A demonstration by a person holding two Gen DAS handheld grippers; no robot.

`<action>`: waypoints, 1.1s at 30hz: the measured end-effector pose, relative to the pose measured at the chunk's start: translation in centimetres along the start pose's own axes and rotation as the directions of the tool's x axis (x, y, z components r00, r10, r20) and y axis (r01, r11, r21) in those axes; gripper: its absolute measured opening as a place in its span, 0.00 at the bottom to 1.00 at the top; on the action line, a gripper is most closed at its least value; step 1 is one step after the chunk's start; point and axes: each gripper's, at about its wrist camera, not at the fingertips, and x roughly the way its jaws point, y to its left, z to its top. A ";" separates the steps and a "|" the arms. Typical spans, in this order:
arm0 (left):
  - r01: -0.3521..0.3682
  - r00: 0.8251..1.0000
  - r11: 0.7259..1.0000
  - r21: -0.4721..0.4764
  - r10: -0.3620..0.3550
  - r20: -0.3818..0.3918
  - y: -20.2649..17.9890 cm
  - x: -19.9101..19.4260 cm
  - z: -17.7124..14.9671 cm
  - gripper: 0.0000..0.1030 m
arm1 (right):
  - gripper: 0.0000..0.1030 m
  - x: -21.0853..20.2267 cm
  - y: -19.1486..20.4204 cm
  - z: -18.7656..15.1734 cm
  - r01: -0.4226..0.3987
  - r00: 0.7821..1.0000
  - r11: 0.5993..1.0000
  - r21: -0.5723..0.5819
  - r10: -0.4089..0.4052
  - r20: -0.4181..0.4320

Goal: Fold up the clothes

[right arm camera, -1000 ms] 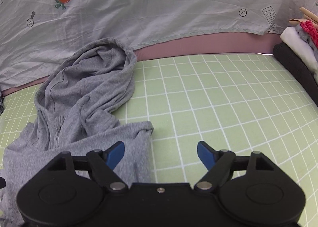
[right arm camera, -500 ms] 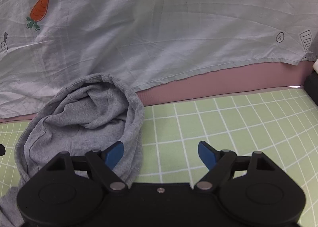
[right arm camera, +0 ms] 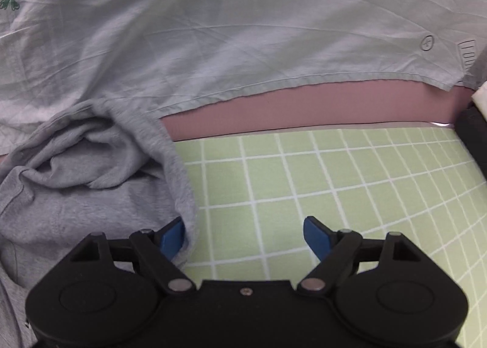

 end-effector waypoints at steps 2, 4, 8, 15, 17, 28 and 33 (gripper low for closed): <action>-0.027 0.999 1.000 0.004 0.027 0.044 0.3 -1.8 -0.5 1.00 | 0.80 -1.0 -0.7 -0.5 0.008 1.000 1.000 0.010 -0.008 0.017; -0.043 0.996 0.999 -0.031 0.046 0.082 0.8 -3.9 -0.9 1.00 | 0.80 -2.3 -1.4 -1.0 0.014 0.999 1.000 0.023 -0.015 0.042; -0.024 0.984 0.990 -0.139 0.048 0.173 2.4 -8.8 -2.1 1.00 | 0.80 -6.5 -2.4 -1.6 -0.012 0.990 0.997 0.078 0.000 0.140; -0.010 0.964 0.971 -0.241 0.073 0.254 5.0 -16.1 -5.7 1.00 | 0.80 -13.4 -2.9 -3.8 -0.028 0.956 0.997 0.071 0.006 0.293; -0.009 0.966 0.969 -0.247 0.072 0.247 5.5 -17.4 -7.0 1.00 | 0.80 -15.1 -3.1 -4.8 -0.029 0.947 0.997 0.066 0.007 0.320; -0.003 0.993 0.972 -0.236 0.031 0.111 7.0 -19.6 -14.8 1.00 | 0.80 -18.4 -4.3 -12.1 -0.015 0.960 1.000 0.022 0.008 0.279; 0.061 0.997 0.973 -0.223 -0.047 0.067 6.6 -20.2 -16.7 1.00 | 0.80 -18.4 -3.9 -14.8 -0.026 0.976 1.000 -0.011 0.028 0.215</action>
